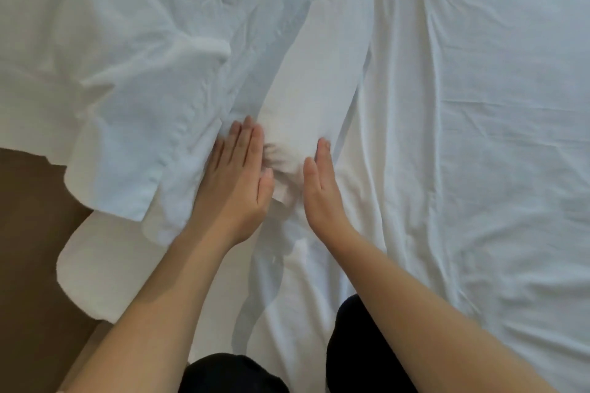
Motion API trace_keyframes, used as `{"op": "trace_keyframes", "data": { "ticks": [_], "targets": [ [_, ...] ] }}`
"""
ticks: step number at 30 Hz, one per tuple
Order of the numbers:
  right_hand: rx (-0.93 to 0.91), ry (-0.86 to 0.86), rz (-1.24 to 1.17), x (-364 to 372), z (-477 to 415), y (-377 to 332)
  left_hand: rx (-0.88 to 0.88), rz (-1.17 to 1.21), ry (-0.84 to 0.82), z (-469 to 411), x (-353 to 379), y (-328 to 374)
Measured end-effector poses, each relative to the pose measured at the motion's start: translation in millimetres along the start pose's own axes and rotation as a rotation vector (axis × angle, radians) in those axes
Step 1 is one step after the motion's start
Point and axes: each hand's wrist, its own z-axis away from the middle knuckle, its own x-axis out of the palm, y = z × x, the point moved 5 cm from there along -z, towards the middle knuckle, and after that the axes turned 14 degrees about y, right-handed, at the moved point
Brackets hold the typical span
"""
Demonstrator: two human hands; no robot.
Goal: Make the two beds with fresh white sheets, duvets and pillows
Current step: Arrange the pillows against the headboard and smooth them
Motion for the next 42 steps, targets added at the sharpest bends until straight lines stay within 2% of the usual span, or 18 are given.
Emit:
{"op": "trace_keyframes", "data": {
  "ticks": [4, 5, 7, 9, 13, 17, 20, 21, 24, 27, 30, 34, 37, 38, 40, 42],
  "targets": [
    [-0.151, -0.049, 0.136, -17, 22, -6, -0.062, 0.083, -0.05, 38, -6, 5],
    [-0.126, 0.004, 0.102, -24, 15, -5, -0.075, 0.078, -0.078, 50, -7, 5],
    [0.044, 0.153, -0.009, -33, -15, 1, -0.066, 0.023, -0.098, 69, -9, 4],
    [0.165, 0.222, -0.063, -16, -41, -4, -0.047, 0.001, -0.042, 72, -16, 6],
    [0.061, 0.134, -0.085, 25, -49, -20, -0.027, -0.04, 0.09, 37, -22, 20],
    [0.155, 0.261, -0.189, 0, -76, 12, -0.034, -0.057, 0.009, 4, -13, 32],
    [0.052, 0.09, -0.141, 19, -74, 7, 0.008, -0.157, -0.002, -14, -9, 28],
    [0.035, 0.107, -0.175, 19, -82, 5, 0.016, -0.177, 0.003, -22, -6, 26],
    [0.069, 0.314, -0.273, 4, -129, 4, 0.02, -0.168, 0.018, -47, 0, 27],
    [0.035, 0.184, -0.147, 19, -157, -12, -0.014, -0.206, 0.014, -70, 1, 24],
    [0.033, 0.309, -0.174, 10, -185, -14, -0.024, -0.263, -0.064, -95, 10, 22],
    [0.035, 0.184, -0.088, 13, -211, -16, -0.071, -0.244, -0.086, -131, 23, 15],
    [0.049, 0.379, -0.198, -1, -244, -14, -0.048, -0.218, -0.08, -158, 33, 19],
    [0.047, 0.353, -0.195, 2, -250, -16, -0.042, -0.209, -0.075, -166, 34, 20],
    [-0.006, 0.184, -0.097, 13, -257, -19, -0.04, -0.189, -0.074, -176, 39, 21],
    [-0.012, 0.252, -0.113, 1, -277, -15, -0.012, -0.19, -0.073, -186, 46, 24]
  ]
}}
